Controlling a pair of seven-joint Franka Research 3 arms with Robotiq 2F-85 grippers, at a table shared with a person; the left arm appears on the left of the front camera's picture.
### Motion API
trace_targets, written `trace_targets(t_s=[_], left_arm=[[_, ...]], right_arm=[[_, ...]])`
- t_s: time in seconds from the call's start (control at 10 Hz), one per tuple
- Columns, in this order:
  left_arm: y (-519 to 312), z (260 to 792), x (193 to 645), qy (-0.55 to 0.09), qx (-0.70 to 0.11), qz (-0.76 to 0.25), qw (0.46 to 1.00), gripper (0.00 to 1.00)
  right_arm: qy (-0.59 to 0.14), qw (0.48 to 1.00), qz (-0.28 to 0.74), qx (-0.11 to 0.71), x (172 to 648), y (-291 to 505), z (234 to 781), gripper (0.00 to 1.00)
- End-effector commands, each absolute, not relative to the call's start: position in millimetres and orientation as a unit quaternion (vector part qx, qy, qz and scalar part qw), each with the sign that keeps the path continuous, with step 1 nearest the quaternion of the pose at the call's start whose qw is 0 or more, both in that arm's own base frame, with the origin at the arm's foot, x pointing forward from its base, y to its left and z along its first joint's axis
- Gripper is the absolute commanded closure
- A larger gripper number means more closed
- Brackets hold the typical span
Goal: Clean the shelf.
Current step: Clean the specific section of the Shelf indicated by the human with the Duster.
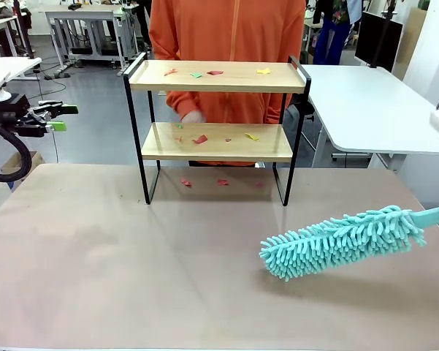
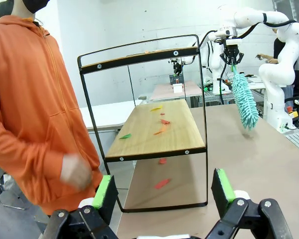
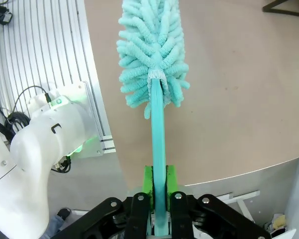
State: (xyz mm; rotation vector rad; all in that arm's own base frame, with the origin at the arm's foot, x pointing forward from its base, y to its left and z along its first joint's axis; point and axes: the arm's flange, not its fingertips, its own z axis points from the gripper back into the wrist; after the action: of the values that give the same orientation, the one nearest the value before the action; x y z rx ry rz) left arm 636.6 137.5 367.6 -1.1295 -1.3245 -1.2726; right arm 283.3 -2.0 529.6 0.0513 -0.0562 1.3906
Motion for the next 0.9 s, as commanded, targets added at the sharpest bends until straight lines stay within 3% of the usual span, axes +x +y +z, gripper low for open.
trace_targets(t_s=[0.0, 0.8], left_arm=[[136.1, 368.7, 633.7, -0.538, -0.455, -0.529, 0.474, 0.0], [136.1, 368.7, 633.7, -0.538, -0.455, -0.529, 0.474, 0.0]], right_arm=[[-0.029, 0.769, 0.638, 0.023, 282.0, -5.0, 530.5, 0.87], [-0.029, 0.769, 0.638, 0.023, 282.0, -5.0, 530.5, 0.87]])
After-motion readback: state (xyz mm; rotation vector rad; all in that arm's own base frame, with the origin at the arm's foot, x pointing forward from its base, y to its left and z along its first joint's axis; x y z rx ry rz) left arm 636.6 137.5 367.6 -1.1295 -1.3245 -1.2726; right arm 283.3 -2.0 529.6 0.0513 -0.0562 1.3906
